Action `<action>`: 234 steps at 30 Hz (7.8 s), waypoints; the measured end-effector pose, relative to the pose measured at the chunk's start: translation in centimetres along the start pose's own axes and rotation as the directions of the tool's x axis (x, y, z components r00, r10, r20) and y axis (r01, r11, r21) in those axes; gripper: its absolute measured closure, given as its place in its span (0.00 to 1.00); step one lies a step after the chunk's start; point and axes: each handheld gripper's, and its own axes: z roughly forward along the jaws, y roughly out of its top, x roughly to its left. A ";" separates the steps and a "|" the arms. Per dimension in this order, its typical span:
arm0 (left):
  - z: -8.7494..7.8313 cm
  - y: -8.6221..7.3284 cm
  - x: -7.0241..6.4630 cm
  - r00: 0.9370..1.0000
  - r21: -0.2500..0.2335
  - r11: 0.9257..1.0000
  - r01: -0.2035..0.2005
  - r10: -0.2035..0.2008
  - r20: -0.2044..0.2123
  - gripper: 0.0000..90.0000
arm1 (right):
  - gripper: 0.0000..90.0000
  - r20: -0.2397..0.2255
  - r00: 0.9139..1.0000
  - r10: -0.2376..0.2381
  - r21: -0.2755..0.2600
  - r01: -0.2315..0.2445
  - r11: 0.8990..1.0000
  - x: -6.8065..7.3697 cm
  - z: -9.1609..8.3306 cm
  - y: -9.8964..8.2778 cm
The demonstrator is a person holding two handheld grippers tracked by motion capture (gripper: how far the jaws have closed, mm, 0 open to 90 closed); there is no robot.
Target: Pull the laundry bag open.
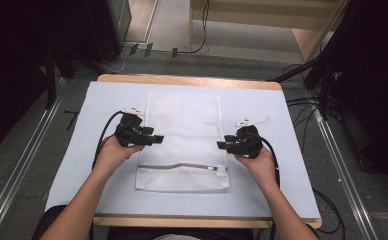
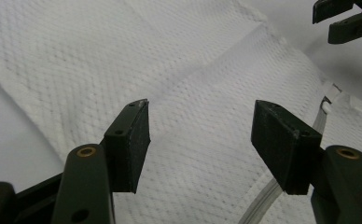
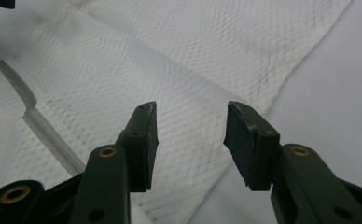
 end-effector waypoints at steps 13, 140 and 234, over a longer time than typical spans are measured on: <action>0.8 0.9 -3.1 0.998 0.006 1.000 -0.031 0.031 0.052 0.43 | 0.75 -0.016 1.000 -0.025 0.036 0.025 0.999 1.4 -1.2 -2.7; 10.0 0.2 -9.6 0.955 0.232 0.963 -0.135 0.064 0.291 0.98 | 1.00 -0.074 0.987 -0.145 0.119 0.154 0.981 2.3 0.1 -5.3; 1.6 -2.1 -1.7 0.969 0.312 0.950 0.023 -0.097 0.226 0.98 | 1.00 -0.100 0.984 -0.149 0.132 0.162 0.978 2.3 0.3 -5.1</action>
